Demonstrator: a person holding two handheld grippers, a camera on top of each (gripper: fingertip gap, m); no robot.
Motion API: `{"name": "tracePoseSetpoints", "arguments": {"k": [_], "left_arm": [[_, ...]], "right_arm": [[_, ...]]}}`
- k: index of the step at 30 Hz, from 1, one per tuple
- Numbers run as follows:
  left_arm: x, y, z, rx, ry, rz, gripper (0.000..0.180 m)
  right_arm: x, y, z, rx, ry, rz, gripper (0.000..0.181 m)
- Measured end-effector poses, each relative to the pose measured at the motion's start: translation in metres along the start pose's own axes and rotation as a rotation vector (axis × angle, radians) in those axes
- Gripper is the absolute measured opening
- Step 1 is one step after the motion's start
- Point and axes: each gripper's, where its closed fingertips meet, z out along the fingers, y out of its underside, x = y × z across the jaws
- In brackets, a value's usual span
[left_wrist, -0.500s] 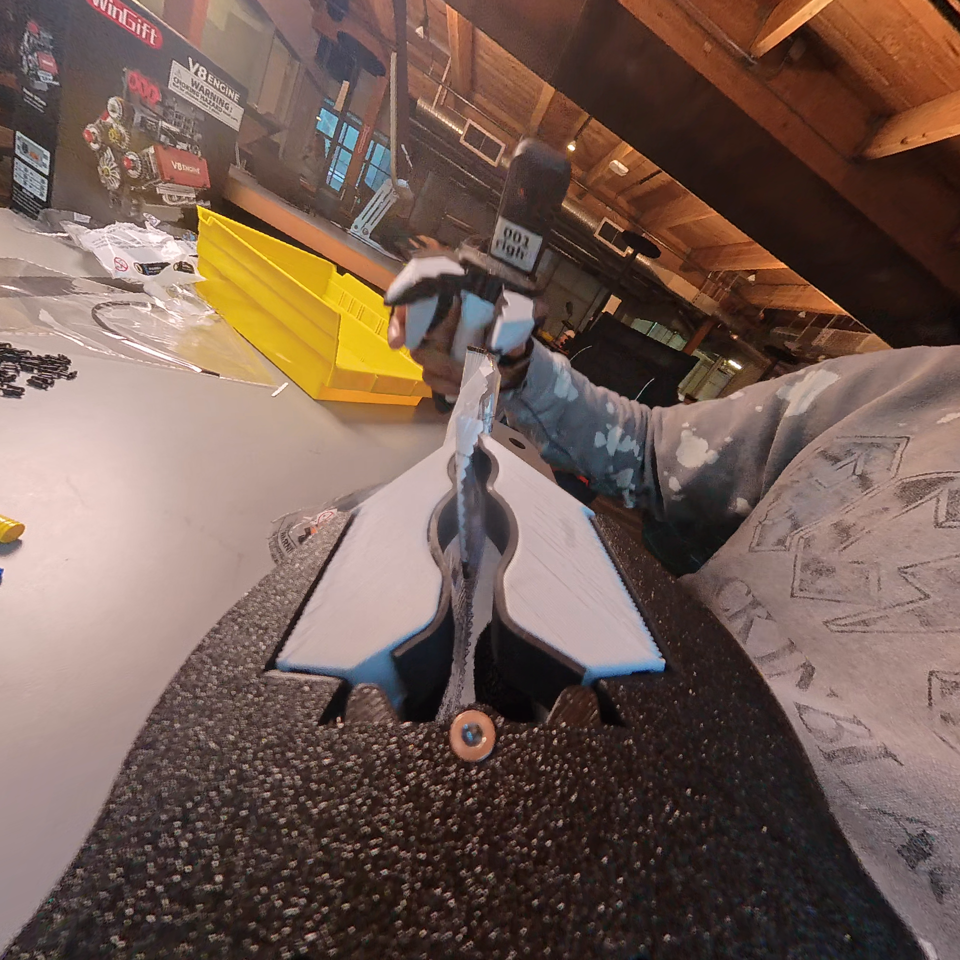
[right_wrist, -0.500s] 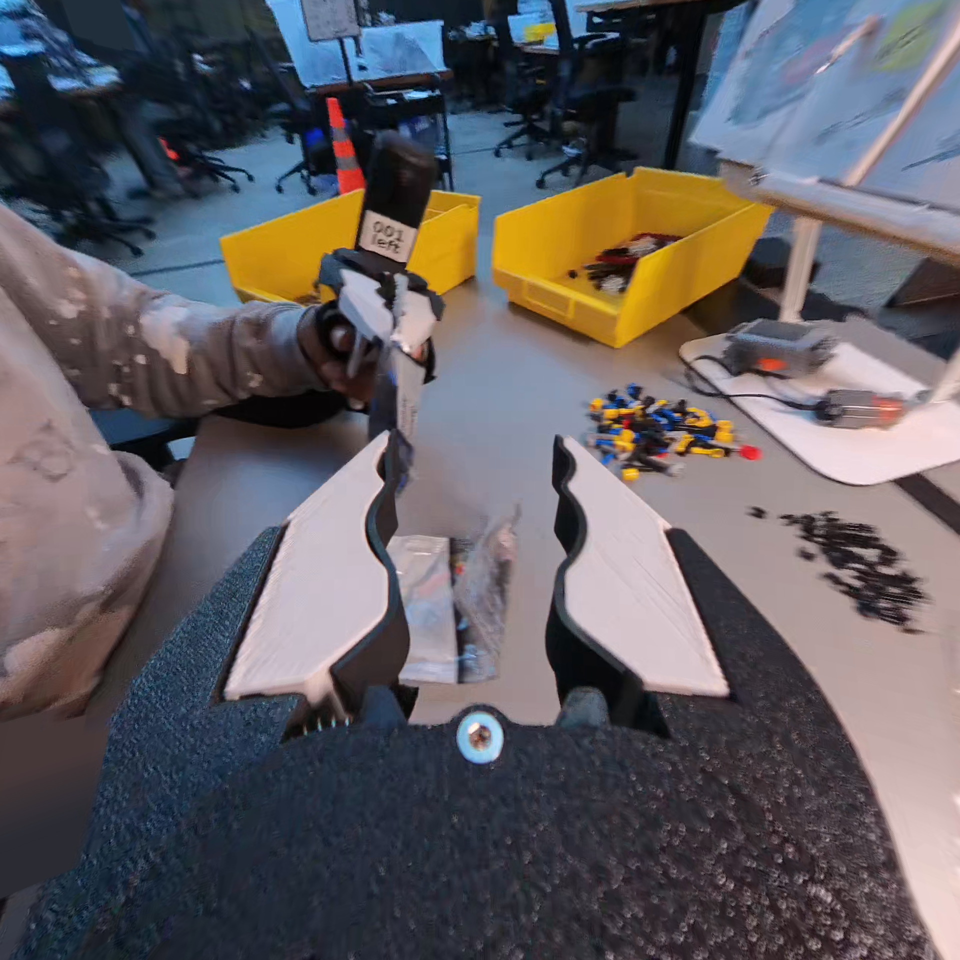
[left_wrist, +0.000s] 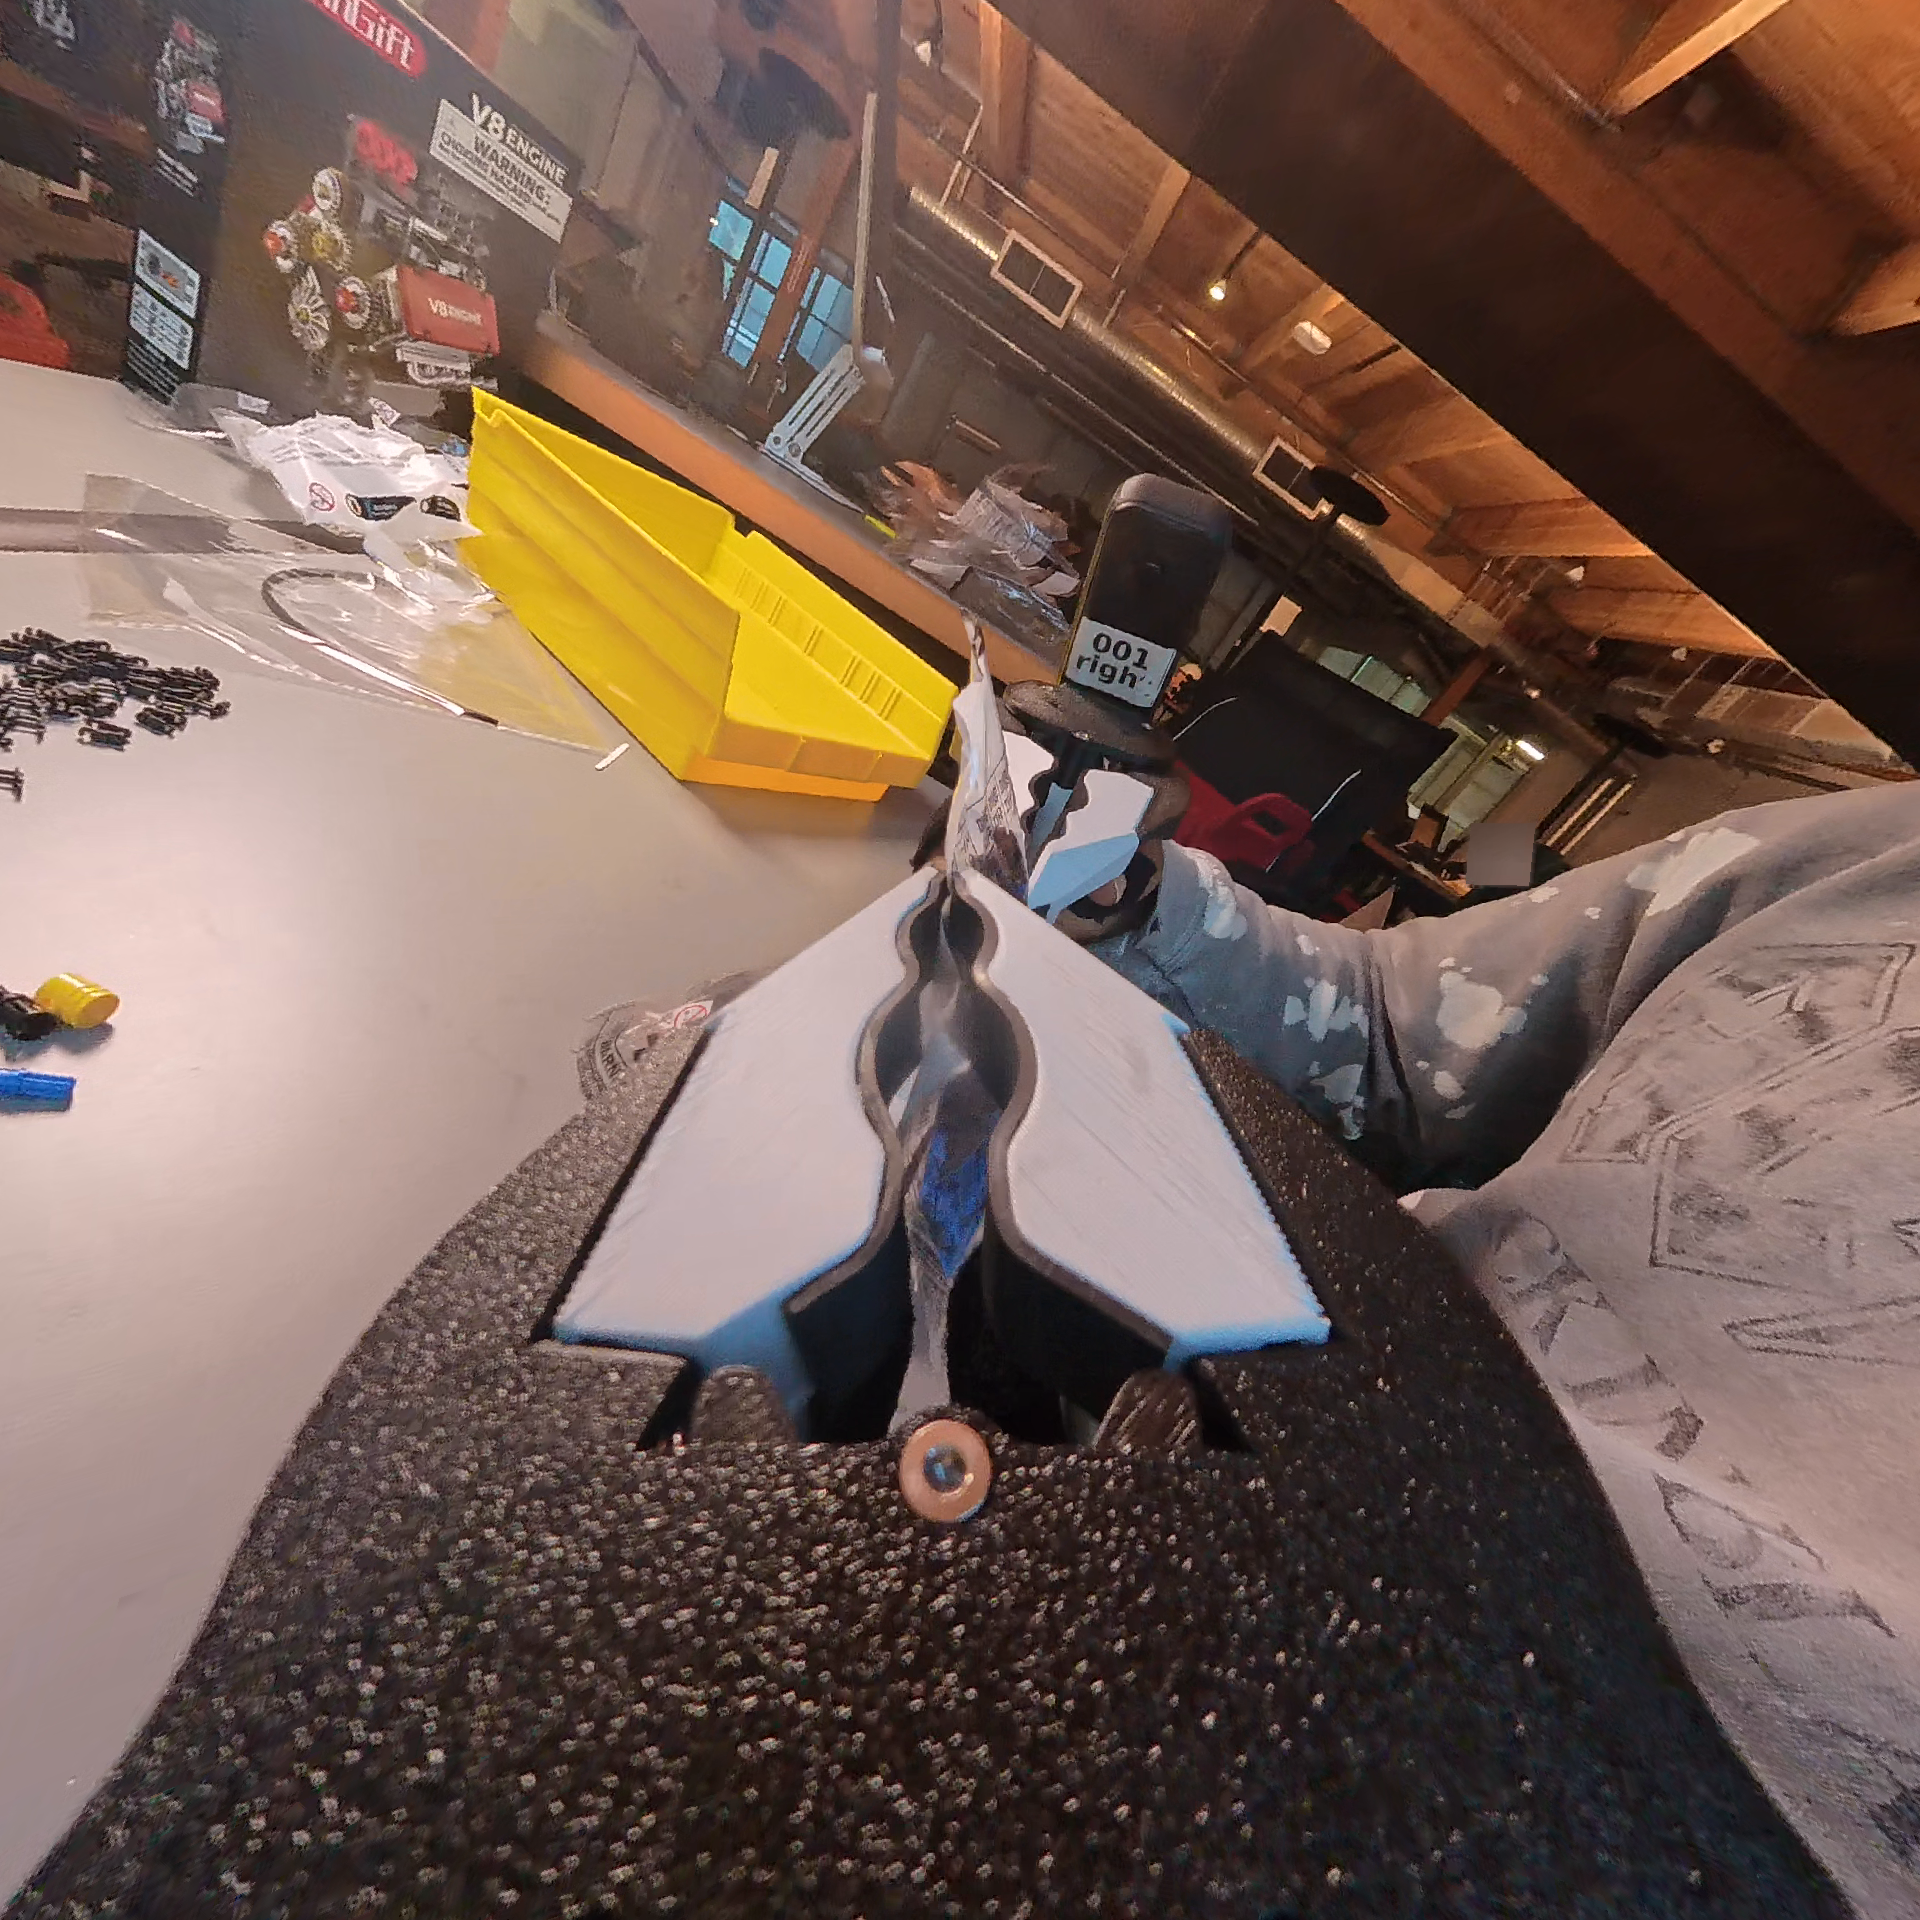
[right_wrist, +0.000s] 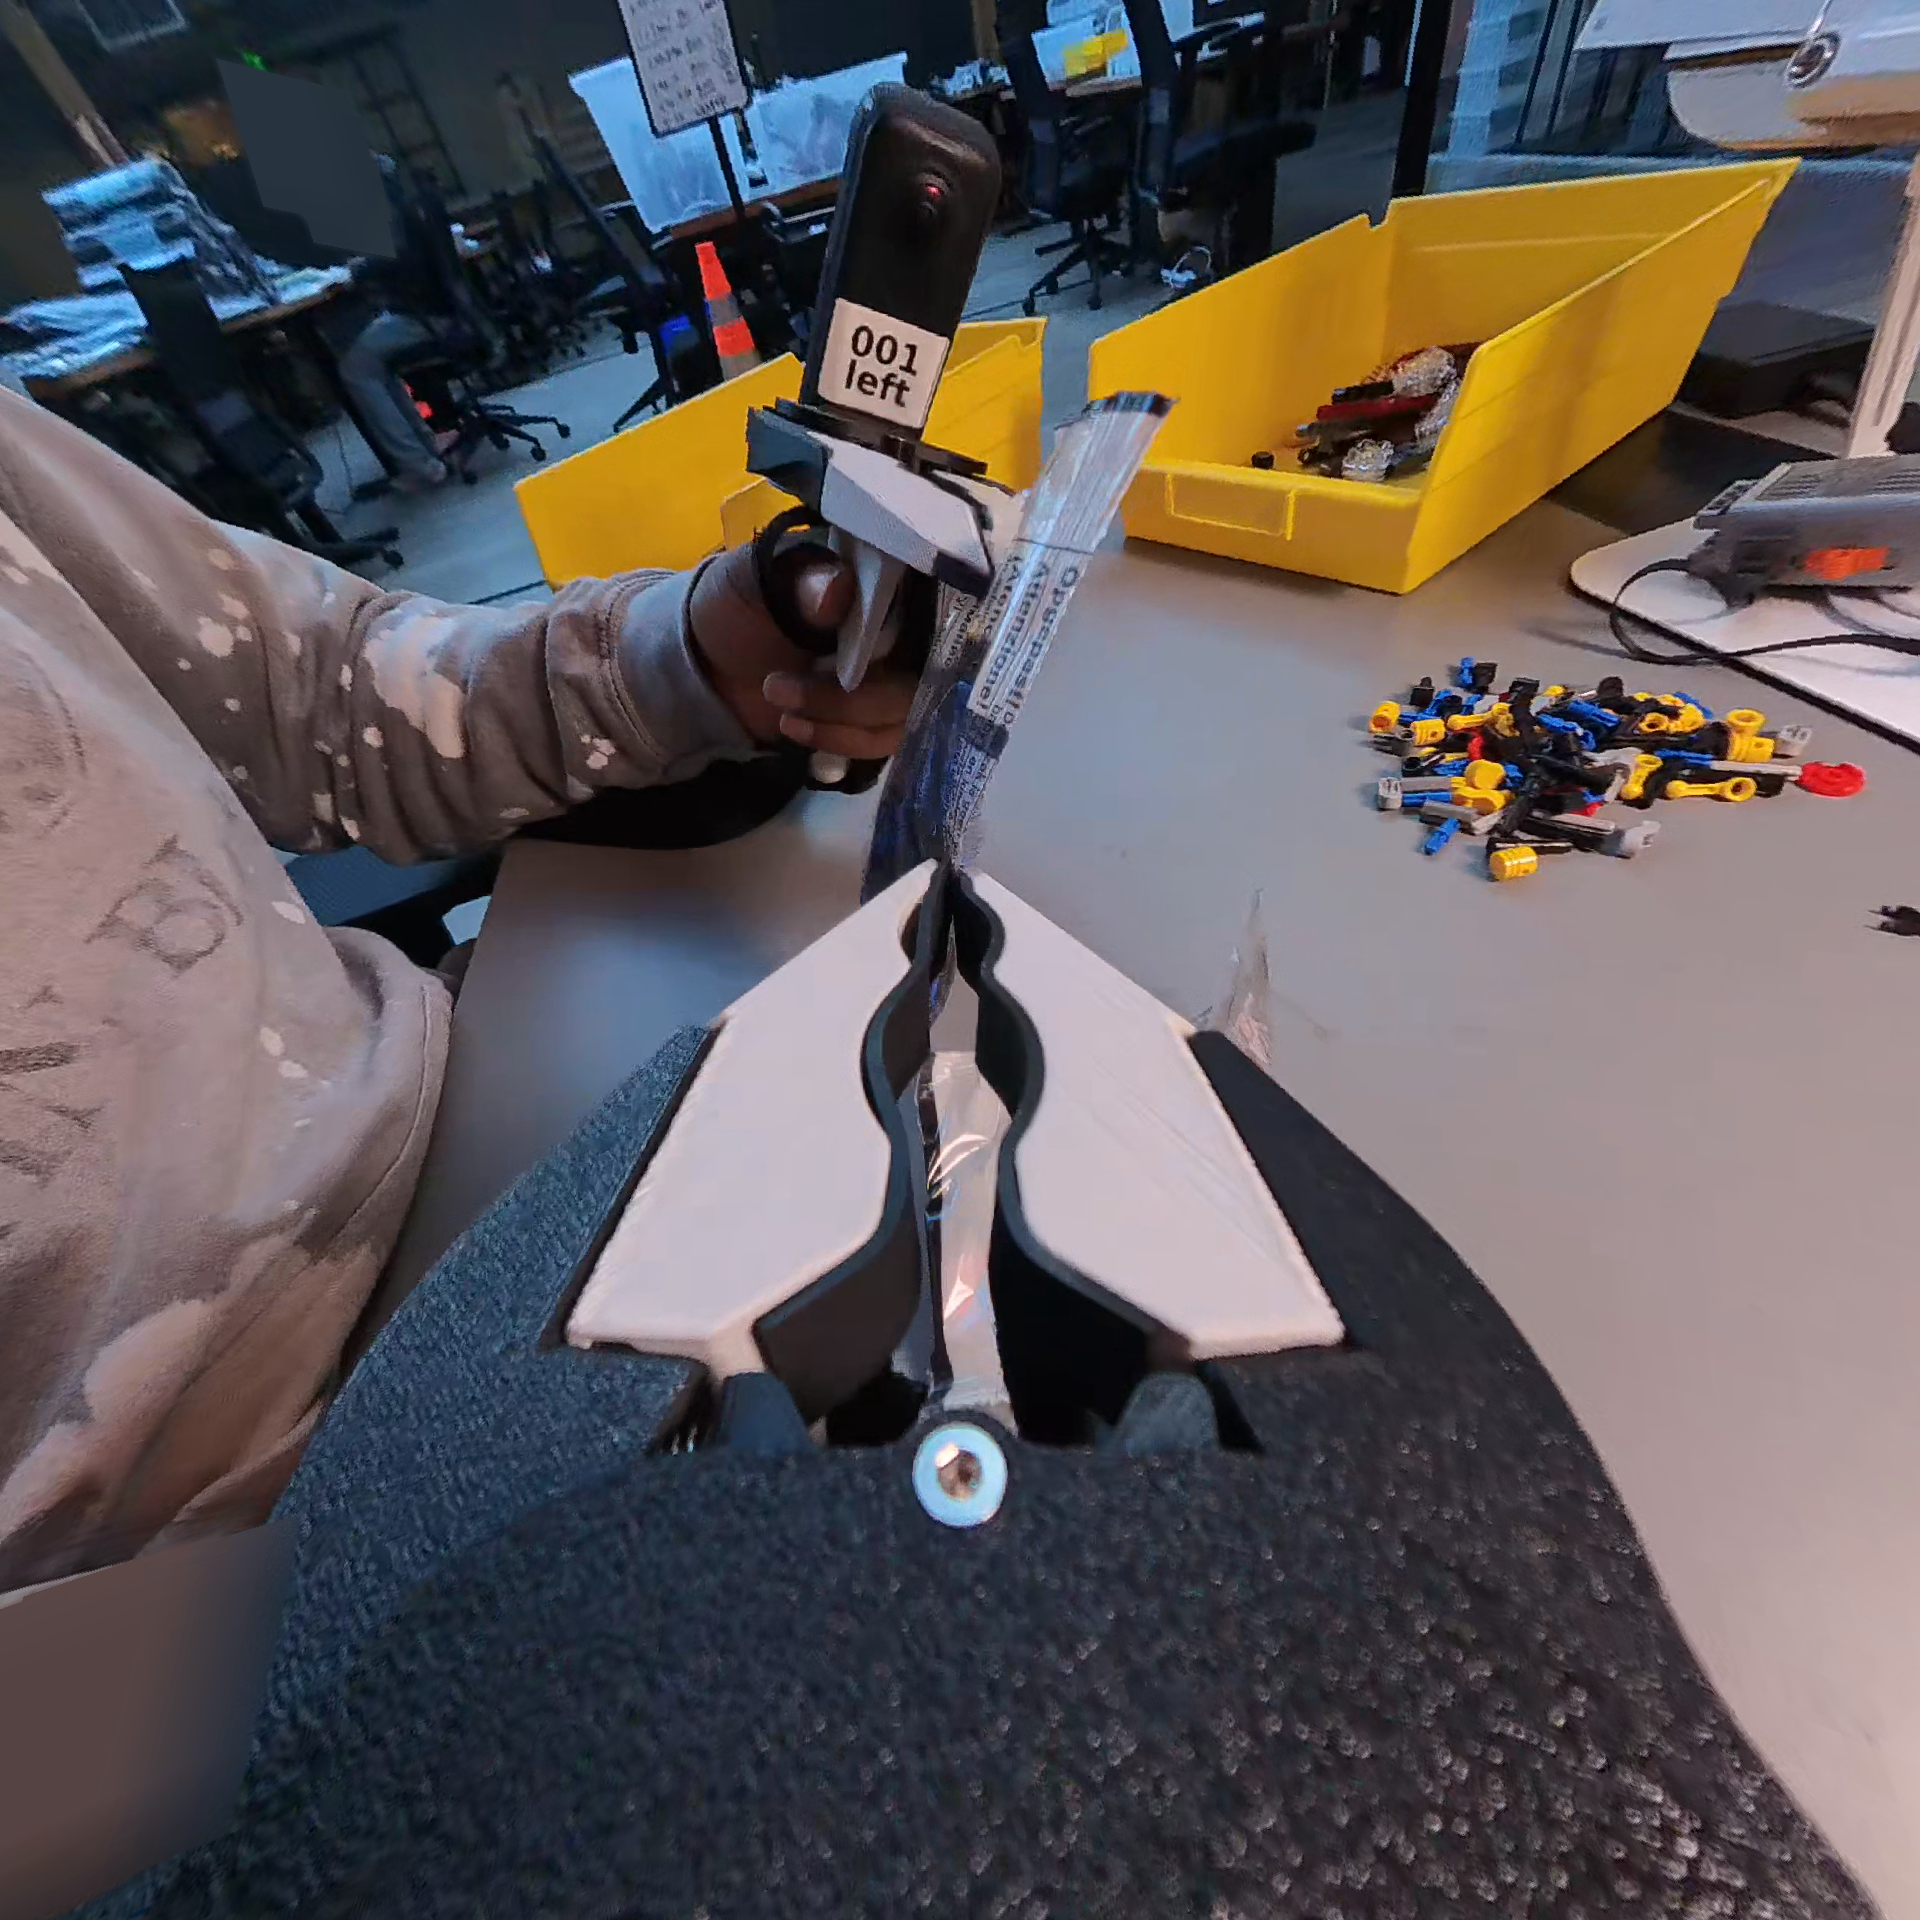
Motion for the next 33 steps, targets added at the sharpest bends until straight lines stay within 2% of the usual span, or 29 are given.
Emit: {"name": "tracePoseSetpoints", "arguments": {"k": [4, 6, 7, 9, 11, 13, 15, 16, 17, 18, 23, 27, 32, 33], "left_arm": [[0.006, 0.005, 0.001, -0.042, 0.027, 0.035, 0.0], [0.008, -0.007, -0.008, -0.001, 0.024, 0.065, 0.0], [0.008, -0.017, -0.015, 0.033, 0.026, 0.07, 0.0], [0.005, -0.037, -0.032, 0.1, -0.003, 0.091, 0.0], [-0.001, -0.051, -0.048, 0.149, -0.04, 0.102, 0.0], [-0.006, -0.06, -0.059, 0.186, -0.081, 0.108, 0.0], [-0.009, -0.064, -0.065, 0.206, -0.105, 0.11, 0.0], [-0.01, -0.065, -0.066, 0.212, -0.112, 0.11, 0.0], [-0.011, -0.065, -0.067, 0.216, -0.116, 0.111, 0.0], [-0.011, -0.065, -0.067, 0.217, -0.118, 0.114, 0.0], [-0.017, -0.06, -0.066, 0.184, -0.163, 0.147, 0.0], [-0.017, -0.056, -0.062, 0.155, -0.171, 0.159, 0.0], [-0.015, -0.051, -0.057, 0.123, -0.167, 0.169, 0.0], [-0.015, -0.05, -0.056, 0.119, -0.165, 0.171, 0.0]], "right_arm": [[0.008, 0.001, -0.014, 0.01, 0.084, 0.021, 0.004], [0.025, 0.003, -0.033, -0.033, 0.222, -0.055, 0.029], [0.033, 0.004, -0.045, -0.063, 0.281, -0.081, 0.032], [0.044, 0.021, -0.066, -0.187, 0.356, -0.121, 0.041], [0.042, 0.051, -0.071, -0.354, 0.344, -0.094, 0.061], [0.04, 0.07, -0.063, -0.429, 0.367, -0.109, 0.072], [0.045, 0.077, -0.049, -0.431, 0.408, -0.113, 0.062], [0.049, 0.075, -0.041, -0.403, 0.421, -0.101, 0.052], [0.053, 0.072, -0.033, -0.37, 0.421, -0.091, 0.03], [0.06, 0.069, -0.027, -0.357, 0.424, -0.089, 0.0], [0.099, 0.013, -0.025, -0.293, 0.482, -0.067, 0.0], [0.168, -0.024, -0.074, -0.382, 0.711, -0.063, 0.0], [0.252, -0.019, -0.148, -0.539, 0.963, 0.063, 0.0], [0.264, -0.012, -0.161, -0.583, 1.012, 0.071, 0.008]]}}
